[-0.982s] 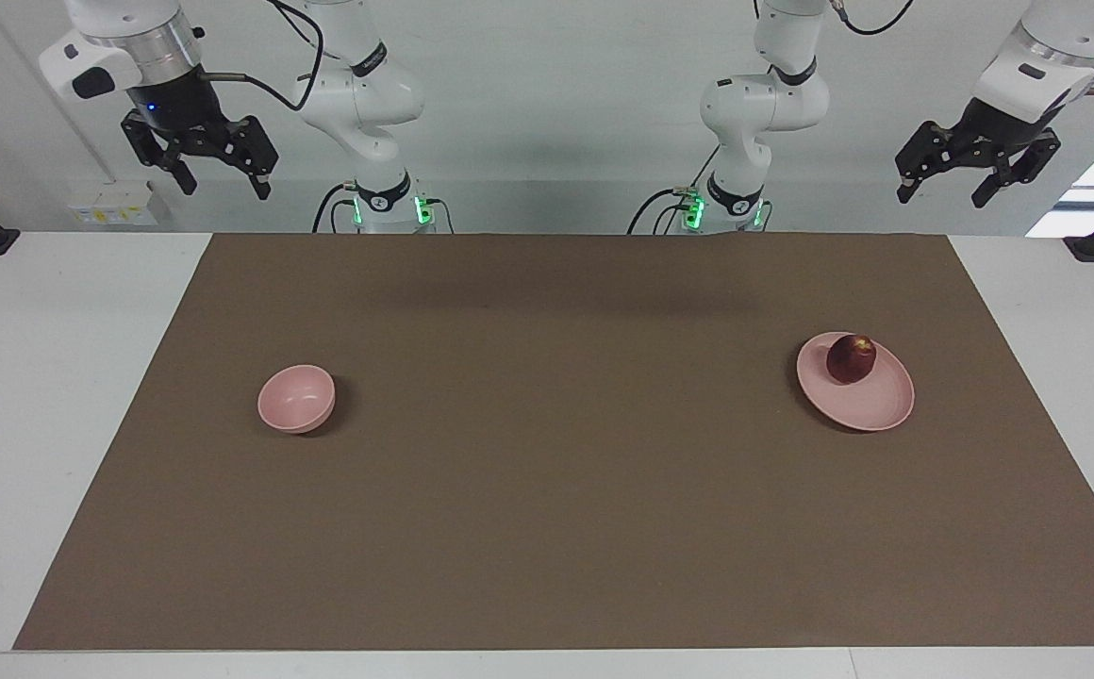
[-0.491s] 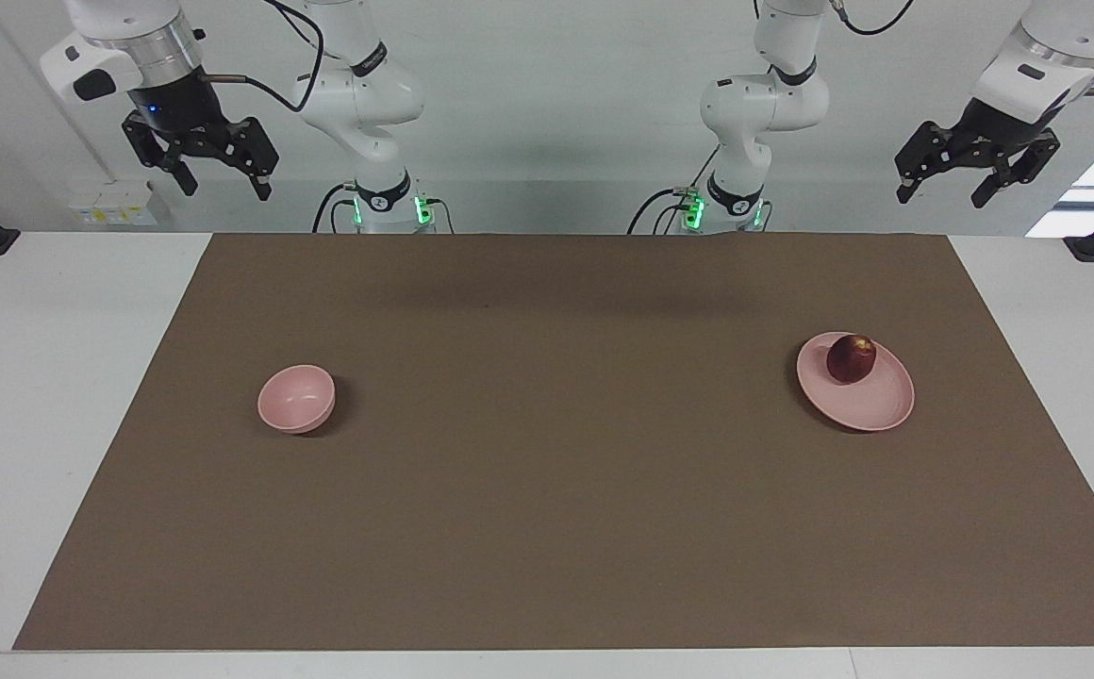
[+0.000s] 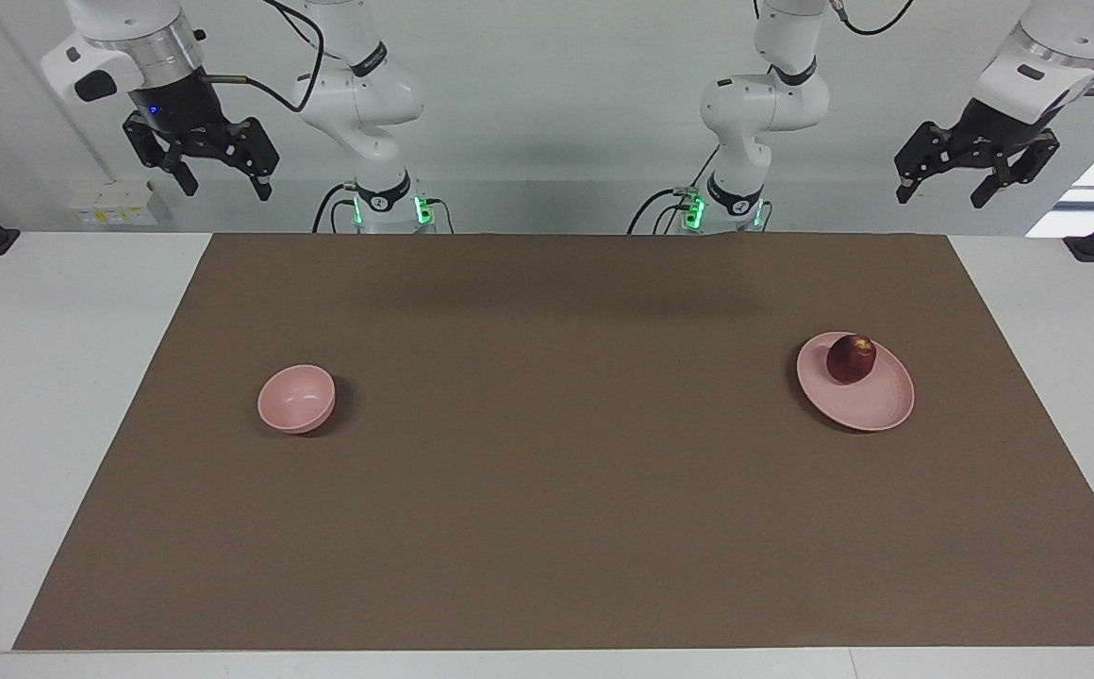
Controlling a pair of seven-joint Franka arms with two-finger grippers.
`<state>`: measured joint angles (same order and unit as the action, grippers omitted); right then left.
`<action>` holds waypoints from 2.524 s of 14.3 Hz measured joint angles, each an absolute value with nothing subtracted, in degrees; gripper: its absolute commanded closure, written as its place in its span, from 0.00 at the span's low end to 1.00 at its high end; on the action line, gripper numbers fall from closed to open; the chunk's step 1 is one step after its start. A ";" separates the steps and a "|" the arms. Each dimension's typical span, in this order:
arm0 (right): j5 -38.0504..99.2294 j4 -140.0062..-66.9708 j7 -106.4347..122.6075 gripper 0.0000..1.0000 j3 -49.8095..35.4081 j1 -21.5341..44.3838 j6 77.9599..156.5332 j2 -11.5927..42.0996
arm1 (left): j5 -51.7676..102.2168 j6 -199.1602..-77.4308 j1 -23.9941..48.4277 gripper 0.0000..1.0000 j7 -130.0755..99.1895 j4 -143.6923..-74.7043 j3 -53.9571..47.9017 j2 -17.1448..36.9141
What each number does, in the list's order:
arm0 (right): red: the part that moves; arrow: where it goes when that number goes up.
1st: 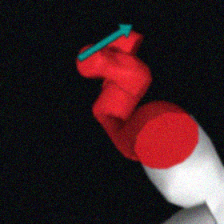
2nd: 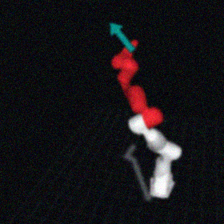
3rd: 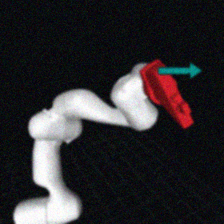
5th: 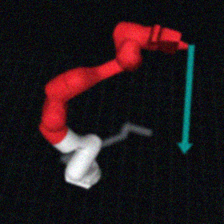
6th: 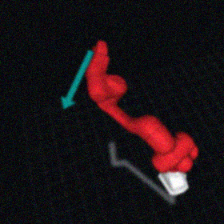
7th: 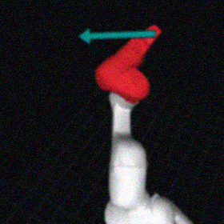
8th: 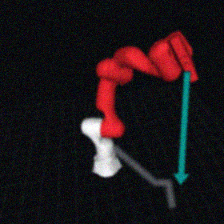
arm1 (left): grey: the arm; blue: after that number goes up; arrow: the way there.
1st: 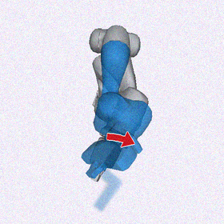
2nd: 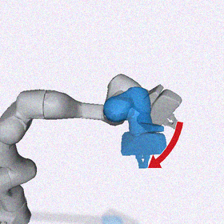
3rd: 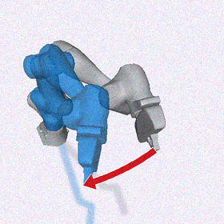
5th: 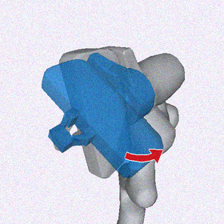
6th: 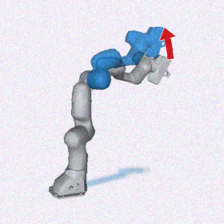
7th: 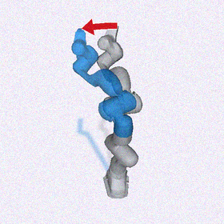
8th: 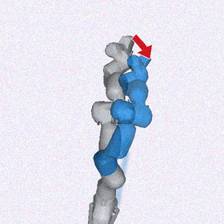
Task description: Move apple from plate to bowl
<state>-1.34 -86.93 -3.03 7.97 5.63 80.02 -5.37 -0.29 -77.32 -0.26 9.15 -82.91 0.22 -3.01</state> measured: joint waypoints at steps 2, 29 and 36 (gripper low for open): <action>-1.34 -86.96 -3.02 0.00 7.97 5.63 80.02 -5.40 | -0.26 -77.32 -0.26 0.00 9.15 -82.91 0.20 -3.01; -1.31 -90.73 -3.02 0.00 8.03 5.62 80.02 -7.93 | 0.72 -116.58 -0.51 0.00 12.92 -122.99 3.29 -8.23; -1.31 -90.77 -3.02 0.00 8.28 5.31 80.02 -7.93 | 0.73 -129.44 -2.02 0.00 14.81 -131.80 3.58 -5.09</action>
